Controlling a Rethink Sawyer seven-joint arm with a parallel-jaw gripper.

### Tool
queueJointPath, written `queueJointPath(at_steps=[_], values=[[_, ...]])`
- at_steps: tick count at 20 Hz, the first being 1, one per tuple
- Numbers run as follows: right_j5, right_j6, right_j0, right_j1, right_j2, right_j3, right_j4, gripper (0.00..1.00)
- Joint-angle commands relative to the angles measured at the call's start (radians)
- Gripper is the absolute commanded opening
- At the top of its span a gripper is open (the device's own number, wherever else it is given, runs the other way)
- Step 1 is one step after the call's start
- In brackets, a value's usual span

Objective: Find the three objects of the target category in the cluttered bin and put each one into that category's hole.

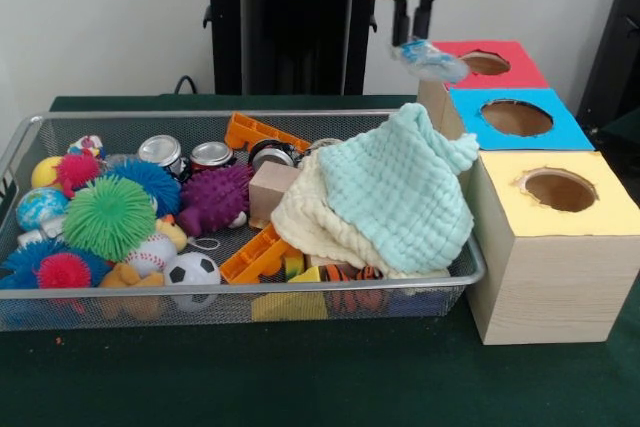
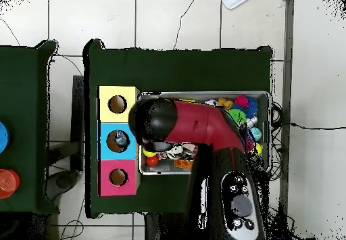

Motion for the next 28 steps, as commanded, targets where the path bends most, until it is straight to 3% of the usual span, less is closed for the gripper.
queueJointPath(at_steps=[1, 17, 20, 28], values=[[0.023, 0.343, 0.048, 0.031, -0.030, 0.113, 0.077, 0.00], [-0.194, 0.353, 0.075, 0.131, -0.041, 0.156, 0.115, 0.00], [-0.203, 0.366, 0.089, 0.135, -0.035, 0.151, 0.135, 0.00], [-0.087, 0.453, 0.179, 0.096, -0.066, 0.094, 0.177, 0.00]])
